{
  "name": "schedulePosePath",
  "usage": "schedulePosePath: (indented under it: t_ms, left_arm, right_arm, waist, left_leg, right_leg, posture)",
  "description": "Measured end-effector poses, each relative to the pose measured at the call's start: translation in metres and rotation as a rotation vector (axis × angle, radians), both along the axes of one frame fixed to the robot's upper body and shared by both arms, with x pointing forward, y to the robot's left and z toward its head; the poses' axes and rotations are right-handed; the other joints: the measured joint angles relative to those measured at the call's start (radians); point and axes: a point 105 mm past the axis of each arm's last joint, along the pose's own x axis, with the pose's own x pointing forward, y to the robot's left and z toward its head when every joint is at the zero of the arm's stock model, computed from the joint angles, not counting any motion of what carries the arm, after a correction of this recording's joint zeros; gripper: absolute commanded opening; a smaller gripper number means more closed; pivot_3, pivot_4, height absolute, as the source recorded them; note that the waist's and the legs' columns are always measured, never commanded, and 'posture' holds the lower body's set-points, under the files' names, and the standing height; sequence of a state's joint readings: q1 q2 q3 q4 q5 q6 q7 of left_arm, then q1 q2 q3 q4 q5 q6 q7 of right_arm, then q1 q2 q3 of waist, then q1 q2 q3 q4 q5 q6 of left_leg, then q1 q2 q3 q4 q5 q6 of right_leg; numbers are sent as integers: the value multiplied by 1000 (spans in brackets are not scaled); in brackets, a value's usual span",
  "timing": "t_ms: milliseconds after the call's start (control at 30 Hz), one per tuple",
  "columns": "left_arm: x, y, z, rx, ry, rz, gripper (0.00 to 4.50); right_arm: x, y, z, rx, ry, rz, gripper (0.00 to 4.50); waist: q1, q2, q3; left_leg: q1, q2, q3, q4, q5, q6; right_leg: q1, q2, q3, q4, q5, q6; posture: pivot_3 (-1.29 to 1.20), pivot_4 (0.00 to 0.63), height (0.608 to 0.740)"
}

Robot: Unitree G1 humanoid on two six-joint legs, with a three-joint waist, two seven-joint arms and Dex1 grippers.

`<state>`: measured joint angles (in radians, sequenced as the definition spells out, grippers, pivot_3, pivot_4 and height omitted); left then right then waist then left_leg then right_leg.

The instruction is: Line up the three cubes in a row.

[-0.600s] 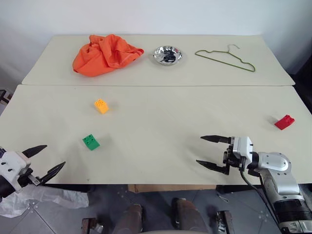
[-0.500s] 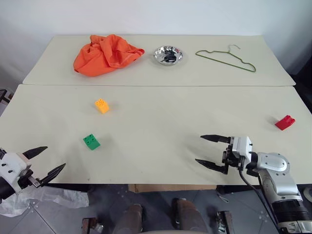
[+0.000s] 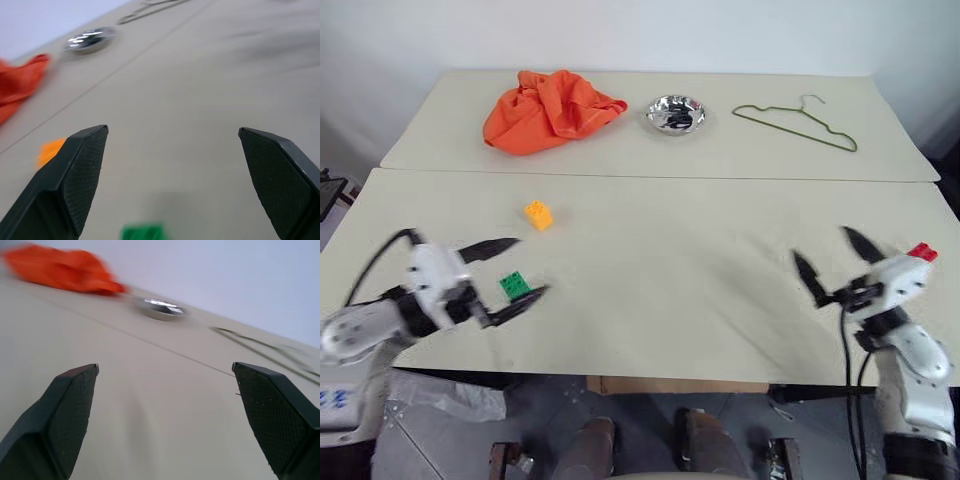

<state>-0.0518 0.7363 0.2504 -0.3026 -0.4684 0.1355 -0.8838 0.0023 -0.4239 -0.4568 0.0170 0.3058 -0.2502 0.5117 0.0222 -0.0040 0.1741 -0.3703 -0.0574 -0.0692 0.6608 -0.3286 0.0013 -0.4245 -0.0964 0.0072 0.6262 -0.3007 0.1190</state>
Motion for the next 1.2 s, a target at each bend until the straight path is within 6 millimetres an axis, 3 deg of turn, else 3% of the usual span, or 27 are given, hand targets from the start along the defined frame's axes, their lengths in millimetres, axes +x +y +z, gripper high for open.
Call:
schedulePosePath:
  t_ms: [67,167,300,400,600,833,1200]
  left_arm:
    - [4,-28,-2,-12,12,-106,4450]
    - [6,-58,-11,13,39,-225,4450]
    - [14,-74,-20,32,58,-272,4450]
    - [20,-75,-21,16,70,-278,4450]
    - [23,-81,-13,-17,57,-314,4450]
    - [21,-83,-16,-11,63,-317,4450]
    - [17,-85,-23,4,68,-303,4450]
  right_arm:
    - [-15,-30,-8,1,18,-191,4500]
    - [-34,-53,-26,-5,77,-365,4500]
    - [-40,-60,-38,87,85,-486,4500]
    - [-38,-58,-30,92,69,-499,4500]
    - [4,-51,14,263,35,-569,4500]
    - [49,-67,45,261,148,-718,4500]
    - [80,-82,7,347,306,-853,4500]
  waist:
    - [0,1,0]
    - [-9,1,0]
    - [-40,1,-1]
    - [-49,2,-1]
    - [-47,3,-1]
    - [-39,3,-1]
    - [-44,3,-1]
  left_leg:
    - [0,0,2,1,0,0]
    - [1,0,4,1,0,0]
    - [3,2,7,1,1,0]
    - [3,2,7,1,1,0]
    - [3,2,8,3,1,0]
    - [1,0,8,4,1,1]
    - [1,1,10,3,2,2]
  right_leg:
    - [0,0,1,1,0,0]
    - [0,2,2,1,0,0]
    - [-1,3,6,3,0,0]
    - [-1,3,7,4,0,0]
    - [-4,2,9,7,0,0]
    - [-4,2,9,9,0,1]
    - [-4,2,10,10,1,2]
  posture:
    - [0,150,740]
    - [0,150,740]
    - [0,150,740]
    - [0,150,740]
    - [0,150,740]
    - [0,150,740]
    - [0,150,740]
